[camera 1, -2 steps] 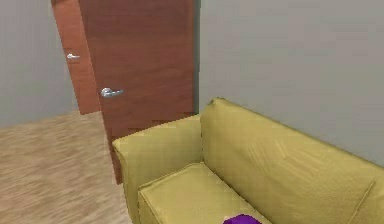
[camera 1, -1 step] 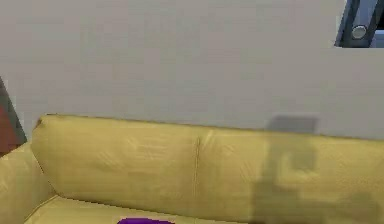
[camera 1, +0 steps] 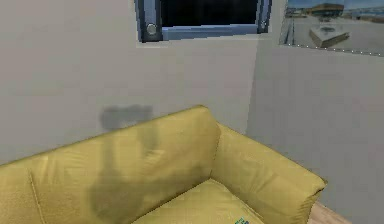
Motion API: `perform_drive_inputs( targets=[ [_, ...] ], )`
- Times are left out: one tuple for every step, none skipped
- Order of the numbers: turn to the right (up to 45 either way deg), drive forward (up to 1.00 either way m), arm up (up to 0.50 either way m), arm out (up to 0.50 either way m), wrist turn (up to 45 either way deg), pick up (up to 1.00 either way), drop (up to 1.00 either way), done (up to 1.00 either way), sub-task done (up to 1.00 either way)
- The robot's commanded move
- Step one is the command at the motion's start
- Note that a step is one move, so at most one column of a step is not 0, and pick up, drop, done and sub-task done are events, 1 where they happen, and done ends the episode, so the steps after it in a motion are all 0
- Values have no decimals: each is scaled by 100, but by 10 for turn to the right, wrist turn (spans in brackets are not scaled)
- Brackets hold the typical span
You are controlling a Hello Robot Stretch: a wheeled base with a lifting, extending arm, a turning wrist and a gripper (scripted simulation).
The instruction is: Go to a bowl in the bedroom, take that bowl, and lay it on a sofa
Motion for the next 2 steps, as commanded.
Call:
perform_drive_inputs(
  targets=[
    [120,0,0,0,0,0,0,0,0],
    [-450,0,0,0,0,0,0,0,0]
  ],
)
